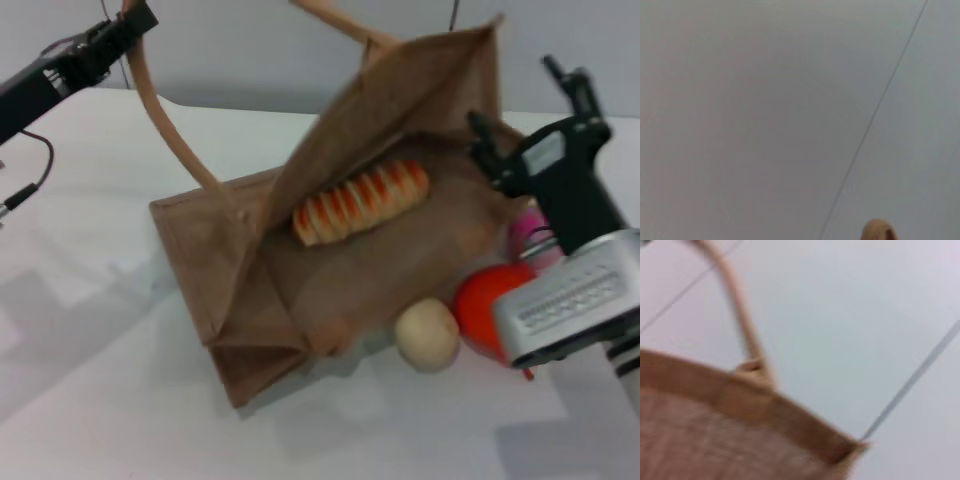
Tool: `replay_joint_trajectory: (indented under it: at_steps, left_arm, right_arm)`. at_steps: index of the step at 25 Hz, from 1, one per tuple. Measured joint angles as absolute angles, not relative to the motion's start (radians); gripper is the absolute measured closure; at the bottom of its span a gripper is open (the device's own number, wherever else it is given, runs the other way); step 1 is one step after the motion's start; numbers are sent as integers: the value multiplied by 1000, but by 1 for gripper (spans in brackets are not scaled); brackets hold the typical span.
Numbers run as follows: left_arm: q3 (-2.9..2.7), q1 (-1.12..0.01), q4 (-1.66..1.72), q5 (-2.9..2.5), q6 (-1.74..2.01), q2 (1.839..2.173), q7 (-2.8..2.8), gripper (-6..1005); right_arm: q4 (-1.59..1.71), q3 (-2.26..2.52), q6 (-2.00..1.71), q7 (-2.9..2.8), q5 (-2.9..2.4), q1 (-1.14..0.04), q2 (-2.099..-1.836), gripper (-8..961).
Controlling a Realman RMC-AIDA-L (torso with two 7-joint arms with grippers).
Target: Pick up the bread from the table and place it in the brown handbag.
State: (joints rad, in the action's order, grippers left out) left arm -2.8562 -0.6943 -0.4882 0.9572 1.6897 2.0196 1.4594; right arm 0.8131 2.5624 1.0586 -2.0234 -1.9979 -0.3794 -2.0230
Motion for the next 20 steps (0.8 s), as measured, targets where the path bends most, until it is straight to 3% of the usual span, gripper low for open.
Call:
replay_joint_trajectory:
  at_steps: [5,11,16,19,20]
  left_arm:
    - [-2853,-695,-450,957,1613,2026,1406,873]
    - [-2851,-696,-422,972,1545,2029,1332,674]
    - [-2850,-676,-350,1035,1489,2030,1205,621]
    - [-2850,-658,-293,1095,1463,2031,1087,401]
    - [-2850,-647,-264,1128,1452,2032,1023,393]
  right_arm:
    - [748,2612,1174,-2181,-2011,-380,-2019,62]
    - [704,2624,1303,-2281,-2008,-378,-2023,61]
    - [666,2620,1384,-2403,-1998,-376,-2023,60]
    - [635,2622,1417,-2505,-1972,-378,-2023,59]
    - [627,2622,1419,-2533,-1962,-379,-2023,59]
